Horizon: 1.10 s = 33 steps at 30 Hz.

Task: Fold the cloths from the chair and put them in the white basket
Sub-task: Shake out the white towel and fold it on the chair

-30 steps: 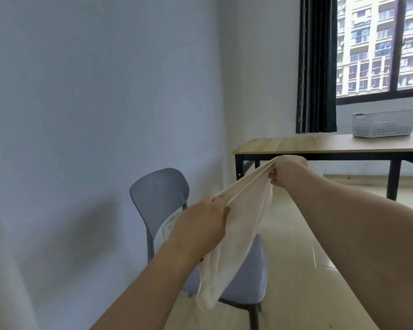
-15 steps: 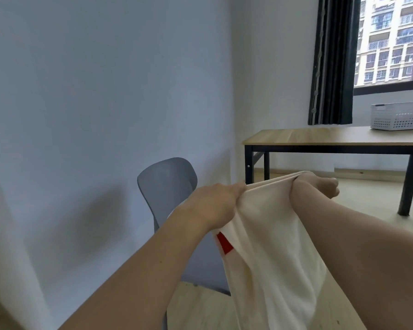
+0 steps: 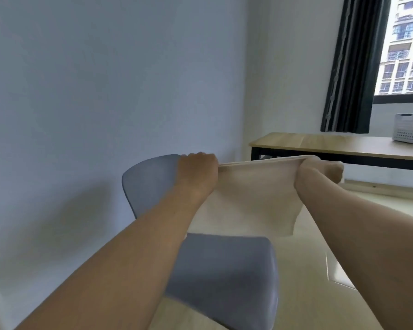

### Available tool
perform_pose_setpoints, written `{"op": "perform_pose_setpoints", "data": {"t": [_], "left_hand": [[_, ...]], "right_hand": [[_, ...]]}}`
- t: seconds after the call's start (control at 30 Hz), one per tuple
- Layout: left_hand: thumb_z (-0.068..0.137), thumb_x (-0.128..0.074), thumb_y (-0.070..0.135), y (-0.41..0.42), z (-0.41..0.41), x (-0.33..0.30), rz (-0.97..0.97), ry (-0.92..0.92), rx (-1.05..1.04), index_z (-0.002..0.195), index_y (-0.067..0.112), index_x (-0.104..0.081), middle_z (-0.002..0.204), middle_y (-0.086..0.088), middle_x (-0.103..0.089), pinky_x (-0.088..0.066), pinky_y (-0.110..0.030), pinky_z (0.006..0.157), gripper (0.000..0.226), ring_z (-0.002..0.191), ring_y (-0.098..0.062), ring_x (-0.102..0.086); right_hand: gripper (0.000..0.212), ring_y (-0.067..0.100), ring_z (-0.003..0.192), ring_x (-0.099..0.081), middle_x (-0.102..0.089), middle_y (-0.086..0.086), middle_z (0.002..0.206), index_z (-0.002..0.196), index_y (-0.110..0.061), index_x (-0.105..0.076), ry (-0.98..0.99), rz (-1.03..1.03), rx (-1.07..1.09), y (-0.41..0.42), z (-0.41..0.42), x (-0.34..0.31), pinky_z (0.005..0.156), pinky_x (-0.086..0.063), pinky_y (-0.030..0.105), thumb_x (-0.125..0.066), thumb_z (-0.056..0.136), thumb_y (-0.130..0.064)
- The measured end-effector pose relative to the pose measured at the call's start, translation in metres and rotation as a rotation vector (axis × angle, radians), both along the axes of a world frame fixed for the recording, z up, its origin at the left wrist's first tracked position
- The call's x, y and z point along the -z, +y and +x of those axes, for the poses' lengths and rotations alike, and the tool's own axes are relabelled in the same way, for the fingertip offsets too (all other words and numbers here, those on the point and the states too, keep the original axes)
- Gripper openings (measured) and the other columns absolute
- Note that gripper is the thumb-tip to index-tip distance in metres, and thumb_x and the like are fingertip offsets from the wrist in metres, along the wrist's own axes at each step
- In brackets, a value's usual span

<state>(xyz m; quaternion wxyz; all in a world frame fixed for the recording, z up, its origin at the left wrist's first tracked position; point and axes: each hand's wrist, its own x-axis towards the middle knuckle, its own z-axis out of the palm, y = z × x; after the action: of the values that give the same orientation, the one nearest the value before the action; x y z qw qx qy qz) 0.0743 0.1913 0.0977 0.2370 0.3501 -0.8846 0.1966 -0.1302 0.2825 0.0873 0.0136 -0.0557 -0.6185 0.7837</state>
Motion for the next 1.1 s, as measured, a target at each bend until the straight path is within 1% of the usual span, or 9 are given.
{"op": "perform_pose_setpoints", "data": {"t": [0.13,0.33,0.43,0.5,0.6,0.8,0.9,0.97,1.1], "left_hand": [[0.084,-0.045,0.005,0.004,0.010,0.045,0.082,-0.012,-0.035,0.101,0.009,-0.065,0.106,-0.011,-0.060,-0.039,-0.035,0.078,0.026,0.100,-0.031,-0.056],[0.088,-0.048,0.011,0.030,0.033,0.165,0.632,-0.300,-0.137,0.109,0.014,-0.062,0.104,-0.006,-0.062,-0.044,-0.035,0.083,0.025,0.093,-0.024,-0.057],[0.090,-0.039,0.001,0.043,0.044,0.210,0.843,-0.514,-0.146,0.087,0.006,-0.056,0.104,-0.014,-0.062,-0.047,-0.036,0.078,0.018,0.093,-0.030,-0.059],[0.090,-0.037,-0.001,0.045,0.046,0.223,0.876,-0.539,-0.152,0.078,0.007,-0.052,0.089,-0.010,-0.055,-0.041,-0.033,0.068,0.021,0.081,-0.030,-0.056],[0.092,-0.036,0.006,0.036,0.043,0.230,0.930,-0.443,-0.175,0.074,0.011,-0.050,0.078,-0.006,-0.053,-0.036,-0.030,0.063,0.023,0.071,-0.024,-0.052],[0.094,-0.031,0.034,-0.011,0.010,0.224,0.777,-0.215,-0.176,0.112,0.013,-0.060,0.116,-0.008,-0.062,-0.039,-0.038,0.090,0.040,0.103,-0.027,-0.055],[0.094,-0.028,0.032,-0.041,-0.024,0.226,0.651,-0.215,-0.126,0.120,0.012,-0.058,0.129,-0.011,-0.055,-0.034,-0.041,0.100,0.045,0.118,-0.029,-0.047],[0.096,-0.026,0.037,-0.060,-0.046,0.244,0.686,-0.237,-0.121,0.128,0.011,-0.053,0.135,-0.011,-0.047,-0.030,-0.041,0.104,0.049,0.124,-0.029,-0.040],[0.096,-0.023,0.035,-0.074,-0.067,0.297,0.726,-0.149,-0.102,0.115,0.016,-0.047,0.126,-0.006,-0.044,-0.034,-0.039,0.100,0.036,0.113,-0.024,-0.038]], "right_hand": [[0.019,0.029,0.091,-0.060,-0.061,0.010,0.108,0.105,-0.008,-0.055,0.169,0.355,0.038,0.024,0.018,0.032,0.071,-0.043,0.033,-0.050,0.087,-0.006],[0.024,0.034,0.101,-0.058,-0.060,0.017,0.115,0.113,-0.003,-0.057,0.179,1.100,-0.443,0.079,0.032,0.140,0.080,-0.046,0.034,-0.047,0.092,-0.008],[0.033,0.029,0.113,-0.057,-0.058,0.010,0.124,0.122,-0.010,-0.056,0.258,1.673,-0.700,0.096,0.040,0.180,0.088,-0.048,0.037,-0.042,0.092,-0.012],[0.034,0.030,0.111,-0.060,-0.059,0.011,0.123,0.121,-0.008,-0.057,0.225,1.775,-0.805,0.100,0.039,0.189,0.083,-0.050,0.038,-0.041,0.091,-0.011],[0.030,0.034,0.109,-0.061,-0.059,0.016,0.120,0.114,-0.003,-0.060,0.189,1.811,-0.906,0.092,0.034,0.182,0.084,-0.050,0.039,-0.042,0.090,-0.008],[0.035,0.024,0.074,-0.058,-0.055,0.014,0.081,0.119,0.003,-0.056,0.183,1.701,-0.902,0.053,0.005,0.171,0.072,-0.046,0.033,-0.035,0.092,-0.002],[0.027,0.027,0.085,-0.060,-0.060,0.012,0.093,0.110,-0.006,-0.058,0.128,1.532,-0.786,0.032,-0.024,0.193,0.067,-0.044,0.031,-0.037,0.095,-0.012],[0.016,0.024,0.071,-0.054,-0.051,0.007,0.075,0.094,-0.008,-0.055,0.075,1.398,-0.703,0.022,-0.042,0.213,0.061,-0.043,0.029,-0.041,0.093,-0.016],[0.013,0.030,0.083,-0.049,-0.047,0.009,0.074,0.092,-0.004,-0.051,-0.148,1.031,-0.610,0.005,-0.067,0.266,0.072,-0.042,0.035,-0.046,0.091,-0.016]]}}
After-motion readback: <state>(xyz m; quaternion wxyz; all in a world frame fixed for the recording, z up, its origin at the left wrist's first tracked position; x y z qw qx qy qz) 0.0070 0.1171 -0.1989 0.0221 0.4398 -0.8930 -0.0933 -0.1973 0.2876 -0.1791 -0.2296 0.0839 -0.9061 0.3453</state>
